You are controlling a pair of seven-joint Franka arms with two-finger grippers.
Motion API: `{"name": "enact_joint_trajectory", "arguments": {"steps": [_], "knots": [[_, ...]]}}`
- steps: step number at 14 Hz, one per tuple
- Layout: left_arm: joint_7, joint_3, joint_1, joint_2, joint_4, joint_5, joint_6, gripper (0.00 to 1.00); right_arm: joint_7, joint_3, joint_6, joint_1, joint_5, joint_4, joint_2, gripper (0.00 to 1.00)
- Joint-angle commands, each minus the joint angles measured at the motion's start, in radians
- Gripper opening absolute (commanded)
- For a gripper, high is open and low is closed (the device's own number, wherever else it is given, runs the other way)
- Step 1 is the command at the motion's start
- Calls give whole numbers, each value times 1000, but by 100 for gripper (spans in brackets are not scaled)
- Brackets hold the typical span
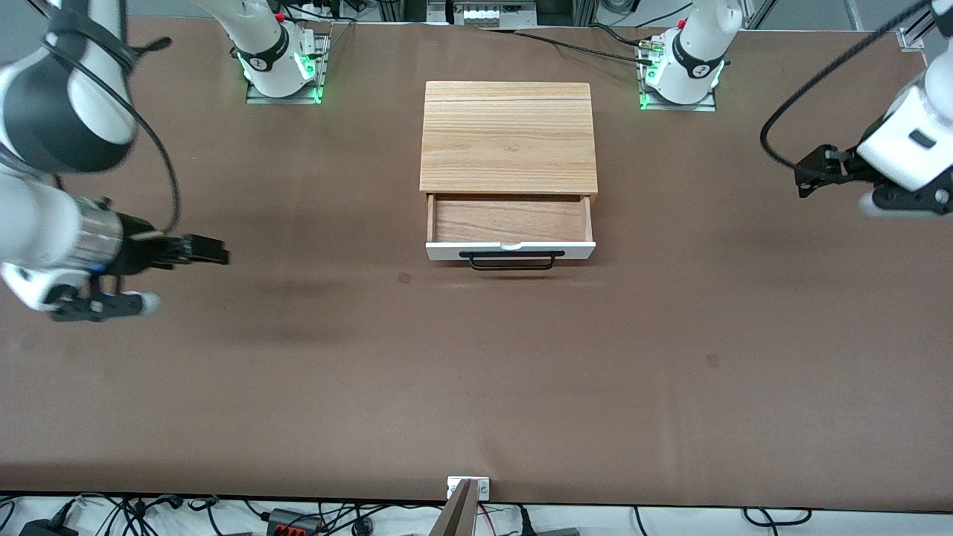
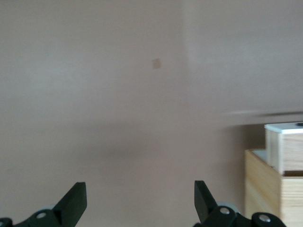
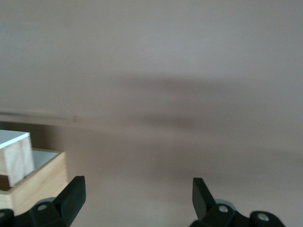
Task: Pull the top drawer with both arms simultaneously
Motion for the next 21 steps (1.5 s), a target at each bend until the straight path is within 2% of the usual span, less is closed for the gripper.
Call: {"name": "enact_joint_trajectory", "arguments": {"steps": [1,2,4,7,8,11,12,21], "knots": [[153,62,3,-122,-220,-98,185,100,-1,96,34,-105,-123,-119,-145,100],[197,62,3,-124,-225,-98,192,100,-1,113,32,-148,-132,-122,-168,100],[120,62,6,-107,-213,-100,151,100,2,166,22,-232,-129,-144,-199,100],[34,56,4,-87,-181,-100,117,100,22,164,42,-231,-145,-188,-216,100],[29,53,3,-87,-179,-97,118,100,22,164,69,-234,-146,-228,-239,100],[35,50,3,-87,-173,-94,100,100,7,163,208,-236,-154,-494,-406,100],[31,50,3,-87,-172,-95,88,100,7,164,229,-236,-158,-541,-438,100],[38,52,3,-81,-170,-94,60,100,2,164,223,-237,-163,-549,-460,100]]}}
